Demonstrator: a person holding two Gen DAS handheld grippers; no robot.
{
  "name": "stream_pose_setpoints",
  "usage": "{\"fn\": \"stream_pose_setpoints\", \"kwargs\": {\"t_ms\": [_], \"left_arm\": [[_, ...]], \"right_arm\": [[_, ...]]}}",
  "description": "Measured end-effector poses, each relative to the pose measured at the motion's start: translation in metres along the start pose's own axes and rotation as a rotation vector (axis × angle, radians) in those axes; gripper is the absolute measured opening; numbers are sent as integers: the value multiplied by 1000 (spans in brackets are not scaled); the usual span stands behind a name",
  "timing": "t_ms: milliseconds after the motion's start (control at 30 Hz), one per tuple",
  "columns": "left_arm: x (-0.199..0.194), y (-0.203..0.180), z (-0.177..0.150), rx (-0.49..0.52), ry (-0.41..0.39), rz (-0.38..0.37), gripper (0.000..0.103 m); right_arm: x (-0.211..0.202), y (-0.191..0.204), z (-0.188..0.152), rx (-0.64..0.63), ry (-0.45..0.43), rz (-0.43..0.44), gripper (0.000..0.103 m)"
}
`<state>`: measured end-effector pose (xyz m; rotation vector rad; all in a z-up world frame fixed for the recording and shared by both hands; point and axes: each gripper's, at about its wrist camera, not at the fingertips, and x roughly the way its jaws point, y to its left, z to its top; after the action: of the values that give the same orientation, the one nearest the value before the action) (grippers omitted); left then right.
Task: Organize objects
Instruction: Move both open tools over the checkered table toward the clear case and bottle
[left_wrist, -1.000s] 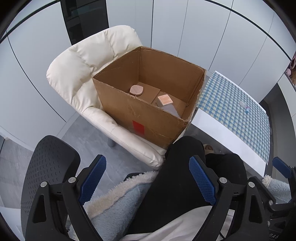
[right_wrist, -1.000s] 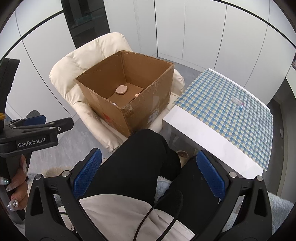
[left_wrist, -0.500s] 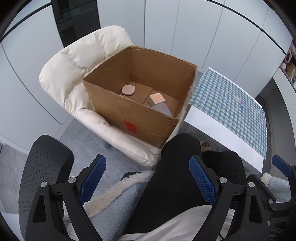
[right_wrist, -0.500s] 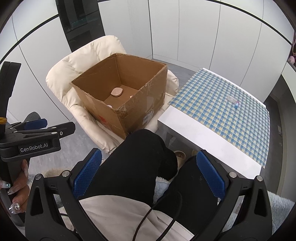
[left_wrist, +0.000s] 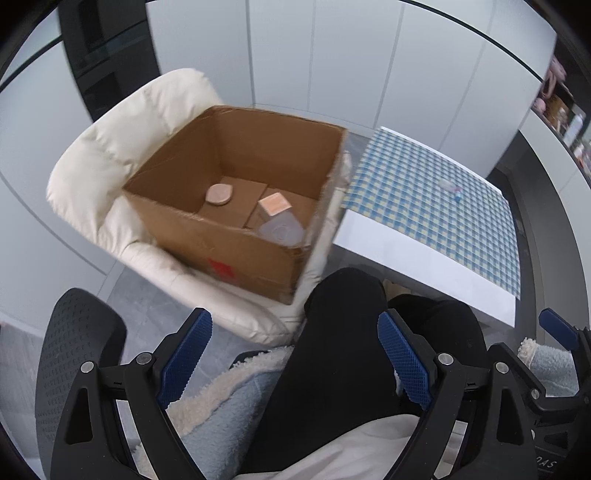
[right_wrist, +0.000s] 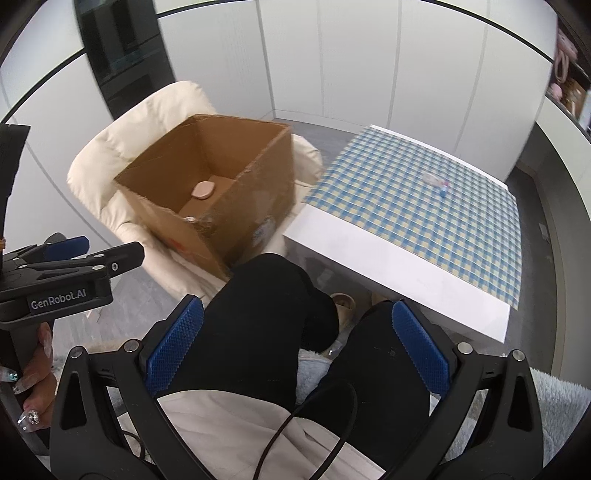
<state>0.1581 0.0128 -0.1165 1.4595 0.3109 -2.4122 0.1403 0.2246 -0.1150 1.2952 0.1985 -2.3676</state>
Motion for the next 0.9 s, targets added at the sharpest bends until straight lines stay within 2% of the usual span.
{"fn": "stream_pose_setpoints", "kwargs": {"t_ms": [600, 900], "left_arm": [[22, -98, 15, 189, 23, -96, 92], [34, -128, 21, 231, 37, -126, 92]], "right_arm": [[-17, -114, -33, 274, 18, -183, 103], [-20, -155, -44, 359, 36, -243, 103]]}}
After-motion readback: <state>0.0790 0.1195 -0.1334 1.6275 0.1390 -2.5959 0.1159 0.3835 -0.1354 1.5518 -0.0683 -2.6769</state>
